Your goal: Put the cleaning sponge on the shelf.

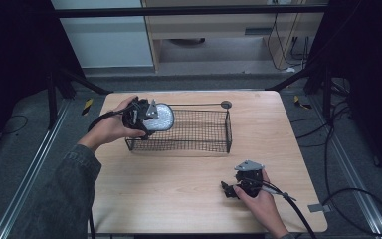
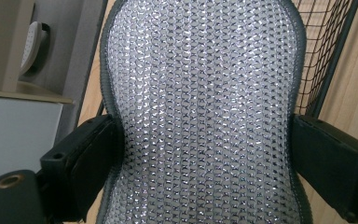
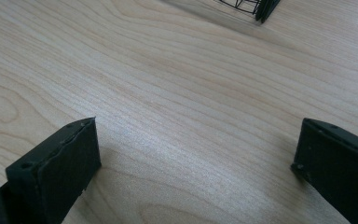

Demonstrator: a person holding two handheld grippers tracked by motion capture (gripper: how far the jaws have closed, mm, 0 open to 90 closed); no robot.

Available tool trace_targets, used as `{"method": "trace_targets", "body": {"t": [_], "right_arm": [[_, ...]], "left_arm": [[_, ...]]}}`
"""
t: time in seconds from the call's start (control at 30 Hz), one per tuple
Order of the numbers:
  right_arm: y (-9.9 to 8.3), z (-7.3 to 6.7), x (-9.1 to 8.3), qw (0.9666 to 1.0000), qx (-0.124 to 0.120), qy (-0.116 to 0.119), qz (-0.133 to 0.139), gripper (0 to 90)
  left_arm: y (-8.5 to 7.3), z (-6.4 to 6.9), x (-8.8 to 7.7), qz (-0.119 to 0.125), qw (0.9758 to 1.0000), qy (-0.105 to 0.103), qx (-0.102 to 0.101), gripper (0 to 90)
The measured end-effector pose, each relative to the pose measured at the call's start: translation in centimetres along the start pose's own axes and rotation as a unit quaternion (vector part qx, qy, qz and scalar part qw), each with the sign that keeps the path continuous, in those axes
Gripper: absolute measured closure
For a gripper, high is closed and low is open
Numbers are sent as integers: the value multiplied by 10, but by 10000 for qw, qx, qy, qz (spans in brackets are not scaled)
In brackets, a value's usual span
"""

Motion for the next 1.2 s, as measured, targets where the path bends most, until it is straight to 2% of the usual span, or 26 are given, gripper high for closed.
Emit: {"method": "trace_targets", "body": {"t": [0.27, 0.63, 0.87, 1.2], "right_arm": [[0, 0, 0, 10000, 11, -1, -5, 4], [0, 0, 0, 10000, 20, -9, -3, 6], [0, -1, -1, 10000, 34, -11, -9, 6], [0, -1, -1, 10000, 34, -13, -8, 6]], "left_arm": [[0, -5, 8, 52, 10000, -43, -42, 80], [9, -10, 26, 34, 9998, -184, 27, 80], [11, -10, 26, 84, 9997, -210, 20, 80], [8, -10, 31, -46, 9996, -257, 61, 78]]}}
Point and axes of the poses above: each handheld gripper's, and its own axes: x roughly forward along the jaws, y roughly out of its top, z roughly to its right, the point moved 4 cm from there along x, roughly forward along the jaws, and after that the axes turned 4 degrees about -x, right-handed, at the moved point
